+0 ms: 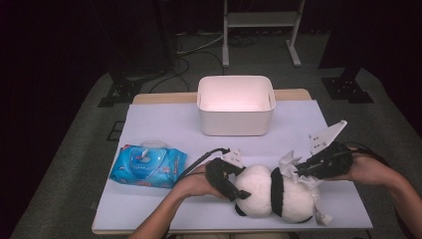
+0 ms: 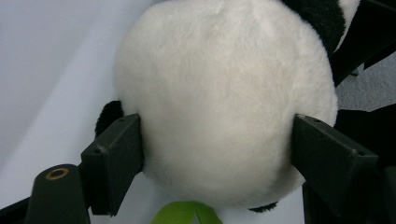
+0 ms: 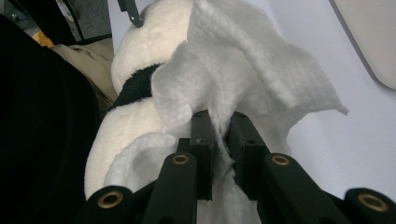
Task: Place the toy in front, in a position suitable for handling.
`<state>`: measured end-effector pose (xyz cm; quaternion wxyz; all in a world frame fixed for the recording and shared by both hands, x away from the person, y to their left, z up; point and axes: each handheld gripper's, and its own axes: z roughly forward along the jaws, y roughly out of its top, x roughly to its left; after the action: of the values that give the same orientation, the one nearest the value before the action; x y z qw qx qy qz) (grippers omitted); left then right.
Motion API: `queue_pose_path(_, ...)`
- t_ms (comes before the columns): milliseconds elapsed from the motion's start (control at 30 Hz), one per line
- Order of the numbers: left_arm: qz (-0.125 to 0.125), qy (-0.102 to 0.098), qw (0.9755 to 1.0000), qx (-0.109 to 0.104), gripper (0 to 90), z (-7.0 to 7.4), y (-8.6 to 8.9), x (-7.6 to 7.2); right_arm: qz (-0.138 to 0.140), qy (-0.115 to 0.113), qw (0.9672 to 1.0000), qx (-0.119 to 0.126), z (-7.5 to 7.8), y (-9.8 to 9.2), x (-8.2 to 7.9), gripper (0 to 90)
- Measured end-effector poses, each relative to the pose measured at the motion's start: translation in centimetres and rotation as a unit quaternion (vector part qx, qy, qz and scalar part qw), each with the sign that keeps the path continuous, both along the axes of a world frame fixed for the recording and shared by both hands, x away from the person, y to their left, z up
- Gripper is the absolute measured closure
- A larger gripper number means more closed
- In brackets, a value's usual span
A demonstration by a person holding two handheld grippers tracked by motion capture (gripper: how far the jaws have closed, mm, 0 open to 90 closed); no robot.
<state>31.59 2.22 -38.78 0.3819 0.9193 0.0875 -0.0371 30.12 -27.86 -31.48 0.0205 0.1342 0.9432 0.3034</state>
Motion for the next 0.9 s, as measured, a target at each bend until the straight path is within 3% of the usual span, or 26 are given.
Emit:
queue_pose_path(300, -0.015, 0.008, 0.9998, -0.005, 11.6, 1.3, -0.3, 1.2, 0.005, -0.004, 0.9999, 0.013, -0.8, 0.5, 0.1, 80.0)
queue_pose_path(567, -0.034, 0.032, 0.9989, 0.000, 7.0, 0.5, -2.0, 2.4, 0.014, -0.005, 0.9998, 0.012, -1.2, 1.1, 0.0, 80.1)
queue_pose_path(900, -0.047, 0.050, 0.9977, 0.002, 2.3, -0.2, -2.8, 3.0, 0.016, -0.006, 0.9998, 0.005, -1.3, 1.5, 0.2, 80.1)
